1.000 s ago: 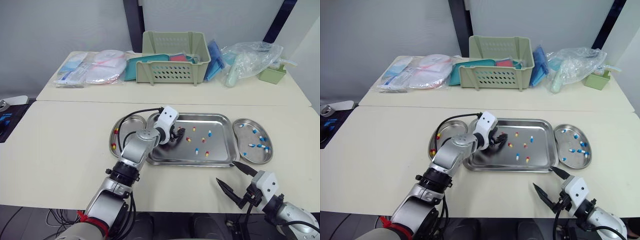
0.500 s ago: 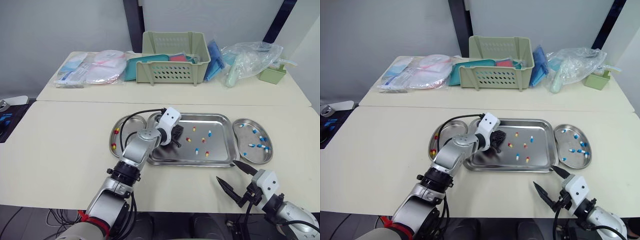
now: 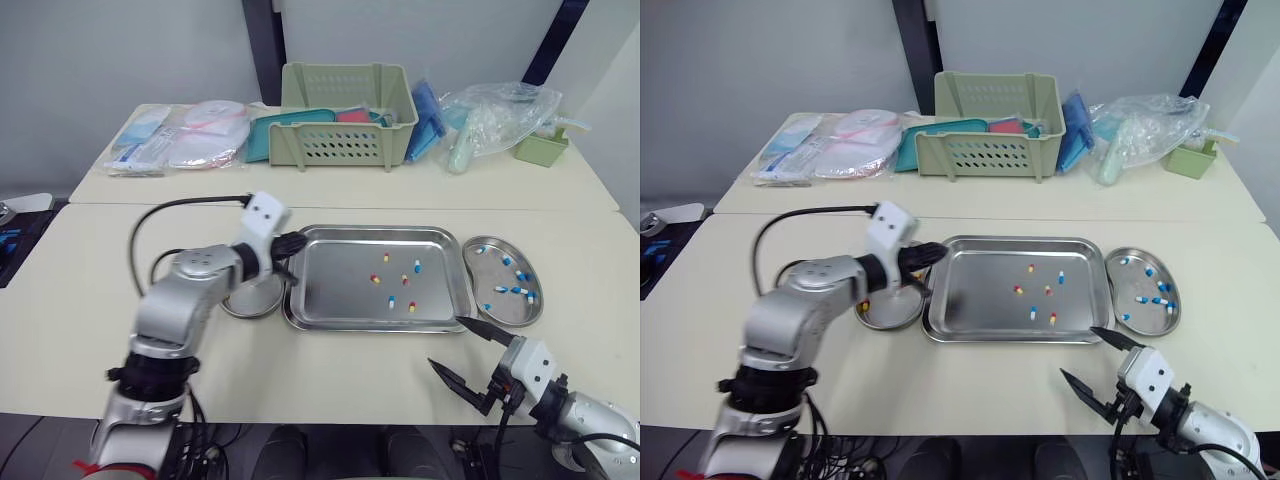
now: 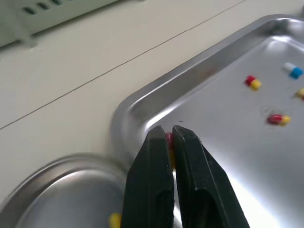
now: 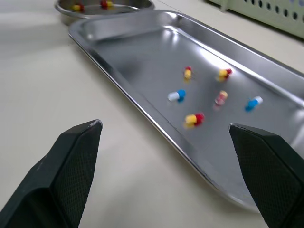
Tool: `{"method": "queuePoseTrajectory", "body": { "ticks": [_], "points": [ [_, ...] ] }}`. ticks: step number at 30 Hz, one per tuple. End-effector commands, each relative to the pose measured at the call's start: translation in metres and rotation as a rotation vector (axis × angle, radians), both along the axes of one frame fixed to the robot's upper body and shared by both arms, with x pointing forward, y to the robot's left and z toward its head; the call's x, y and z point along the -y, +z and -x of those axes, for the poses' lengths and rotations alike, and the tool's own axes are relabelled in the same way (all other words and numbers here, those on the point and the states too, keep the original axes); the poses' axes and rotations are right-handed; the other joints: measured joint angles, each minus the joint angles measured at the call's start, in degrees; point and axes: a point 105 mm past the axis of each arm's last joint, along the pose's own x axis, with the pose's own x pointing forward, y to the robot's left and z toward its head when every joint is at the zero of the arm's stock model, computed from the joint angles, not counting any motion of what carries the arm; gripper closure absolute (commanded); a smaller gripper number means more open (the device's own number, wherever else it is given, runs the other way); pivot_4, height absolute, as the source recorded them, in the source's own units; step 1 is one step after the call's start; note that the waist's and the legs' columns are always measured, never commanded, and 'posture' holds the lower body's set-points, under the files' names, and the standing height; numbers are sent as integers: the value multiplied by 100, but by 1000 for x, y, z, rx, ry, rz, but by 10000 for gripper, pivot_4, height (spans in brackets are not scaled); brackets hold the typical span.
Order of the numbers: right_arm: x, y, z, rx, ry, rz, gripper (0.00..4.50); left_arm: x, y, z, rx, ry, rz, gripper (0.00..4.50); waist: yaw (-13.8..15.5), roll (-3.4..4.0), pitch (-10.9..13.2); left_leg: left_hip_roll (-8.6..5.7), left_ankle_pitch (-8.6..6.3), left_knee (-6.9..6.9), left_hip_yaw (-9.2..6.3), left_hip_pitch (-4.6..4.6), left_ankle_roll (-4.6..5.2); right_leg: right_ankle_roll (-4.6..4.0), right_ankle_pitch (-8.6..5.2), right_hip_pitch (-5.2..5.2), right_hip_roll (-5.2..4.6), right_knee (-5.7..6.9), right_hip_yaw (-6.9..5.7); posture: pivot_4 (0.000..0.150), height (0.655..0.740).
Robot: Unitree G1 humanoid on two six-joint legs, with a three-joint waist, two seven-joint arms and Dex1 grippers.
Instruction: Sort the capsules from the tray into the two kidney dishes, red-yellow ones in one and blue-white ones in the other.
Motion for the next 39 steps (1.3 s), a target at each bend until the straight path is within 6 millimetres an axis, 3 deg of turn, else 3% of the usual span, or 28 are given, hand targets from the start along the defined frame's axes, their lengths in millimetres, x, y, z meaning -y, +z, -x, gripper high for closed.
{"method": "queuePoseTrajectory", "body": {
  "ticks": [1, 6, 15, 20, 29, 34, 39],
  "points": [
    [-6, 12, -3, 4, 90, -22, 0, -18, 7, 9, 17, 42, -11, 44769, 4, 0, 0, 0, 0, 0, -1, 0, 0, 0, 0, 0, 0, 0, -1, 1500, 7400],
    [-9, 19, -14, 1, 151, -10, 0, -37, -6, 18, -25, 104, -35, 44769, 28, -11, 5, -1, 0, 1, -6, -6, 1, 0, 0, 0, -1, -3, -6, 1500, 7400],
    [-12, 22, -23, 8, 174, -11, 0, -41, -5, 19, 22, 143, -22, 44769, 21, -11, 6, 0, 0, 0, -5, -5, 1, 0, 0, -2, -1, -2, -5, 1500, 7400],
    [-9, 22, -24, 11, 165, -9, 0, -44, 4, 22, 44, 125, -5, 31058, 19, -11, 6, 1, 0, 0, -6, -5, 1, 0, 0, -2, 0, -1, -5, 1500, 7400],
    [-6, 23, -25, 17, 152, 2, 0, -58, 13, 27, 49, 133, 42, 1039, 16, -11, 6, 1, 0, 0, -6, -5, 1, 0, 0, -3, 0, 0, -5, 1500, 7400],
    [-3, 26, -28, 37, 124, 12, 0, -74, 17, 32, 86, 124, 45, 328, 8, -11, 6, 2, 0, -1, -6, -4, 1, 0, 0, -4, 0, 0, -5, 1500, 7400],
    [23, 38, -31, 30, 16, 18, 0, -108, 16, 43, 163, 162, 23, 328, 15, -9, 6, 2, 0, -3, -2, -4, 1, -1, 0, -5, -1, -1, -2, 1500, 7400]
  ]
}}
